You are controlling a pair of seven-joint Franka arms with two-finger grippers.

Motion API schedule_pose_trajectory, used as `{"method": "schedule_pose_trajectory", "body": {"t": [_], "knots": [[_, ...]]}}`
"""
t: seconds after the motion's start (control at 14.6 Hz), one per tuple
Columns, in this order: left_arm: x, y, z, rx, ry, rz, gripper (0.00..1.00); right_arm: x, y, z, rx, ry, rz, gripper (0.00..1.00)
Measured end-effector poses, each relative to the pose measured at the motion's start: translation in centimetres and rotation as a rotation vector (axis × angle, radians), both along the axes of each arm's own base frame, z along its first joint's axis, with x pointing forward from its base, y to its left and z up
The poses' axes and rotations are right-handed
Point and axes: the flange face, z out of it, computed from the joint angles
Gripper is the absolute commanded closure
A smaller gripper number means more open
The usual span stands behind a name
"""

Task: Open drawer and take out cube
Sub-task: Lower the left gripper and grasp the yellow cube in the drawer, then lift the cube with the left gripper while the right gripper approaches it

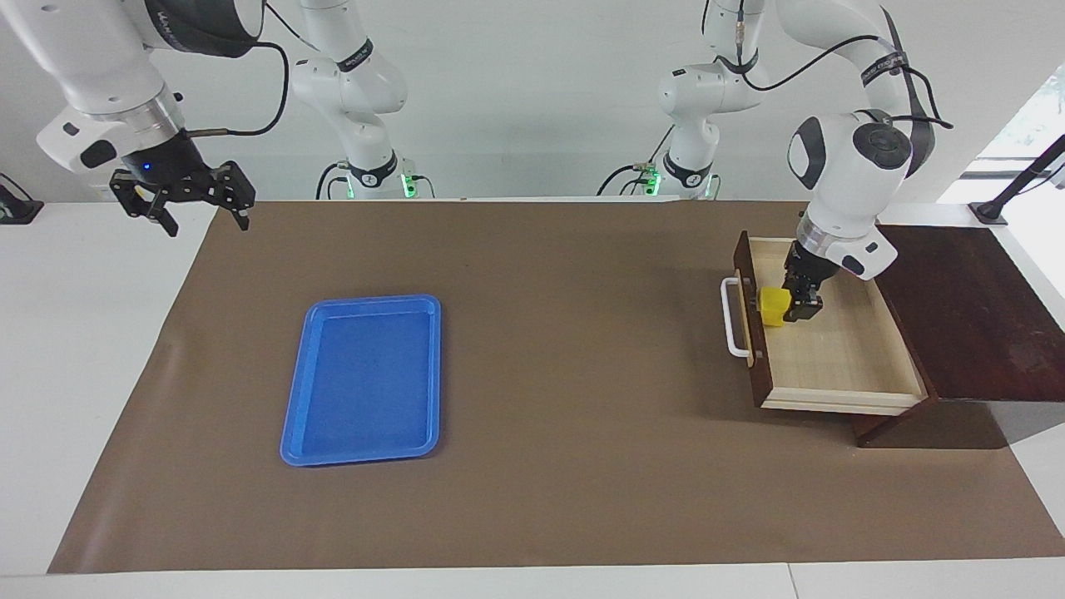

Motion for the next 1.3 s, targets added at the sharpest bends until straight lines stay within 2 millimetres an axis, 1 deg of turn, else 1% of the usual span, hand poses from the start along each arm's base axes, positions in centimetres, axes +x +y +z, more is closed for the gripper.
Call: {"method": "schedule_pose_trajectory", "body": {"t": [0.07,0.14,0.21,0.34,0.41,0.48,0.55,0.68,0.75,0.89,0.96,1.09,1.16,1.3], "knots": [[0.2,0.0,0.5,-0.002,-0.011,0.002,1.00,0.0,0.2,0.0,0.012,-0.001,-0.002,0.00],[0.7,-0.2,1.5,-0.010,-0.031,0.007,1.00,0.0,0.3,0.0,0.027,-0.003,-0.002,0.00],[1.3,-0.4,3.0,-0.026,-0.060,0.012,1.00,0.0,0.5,-0.1,0.039,-0.003,-0.003,0.00],[2.3,-1.1,6.9,-0.055,-0.111,0.014,1.00,0.0,1.1,-0.7,0.060,0.007,-0.056,0.00],[2.5,-2.0,8.6,-0.070,-0.118,0.006,1.00,0.1,1.9,-1.2,0.072,0.015,-0.102,0.00],[2.3,-4.9,10.6,-0.095,-0.118,-0.001,1.00,0.1,4.1,-2.5,0.093,0.043,-0.179,0.00],[1.8,-7.9,10.9,-0.112,-0.116,0.025,1.00,0.0,5.8,-3.7,0.116,0.073,-0.249,0.00],[0.3,-14.0,10.7,-0.139,-0.103,0.105,1.00,0.0,8.2,-5.9,0.169,0.135,-0.408,0.00],[-0.7,-16.7,10.5,-0.149,-0.093,0.149,1.00,0.3,9.4,-7.2,0.196,0.169,-0.494,0.00],[-2.4,-21.2,9.9,-0.164,-0.073,0.238,1.00,1.5,12.2,-9.9,0.236,0.231,-0.670,0.00],[-3.2,-23.4,9.1,-0.166,-0.055,0.273,1.00,2.1,14.0,-11.4,0.249,0.267,-0.752,0.00],[-4.6,-27.6,6.8,-0.163,-0.019,0.338,1.00,3.1,17.5,-14.2,0.298,0.339,-0.868,0.00],[-5.1,-29.3,5.9,-0.168,-0.013,0.368,1.00,3.4,19.0,-15.4,0.323,0.371,-0.911,0.00],[-6.0,-32.0,5.4,-0.184,-0.013,0.415,1.00,3.5,21.0,-17.6,0.372,0.429,-0.983,0.00]]}}
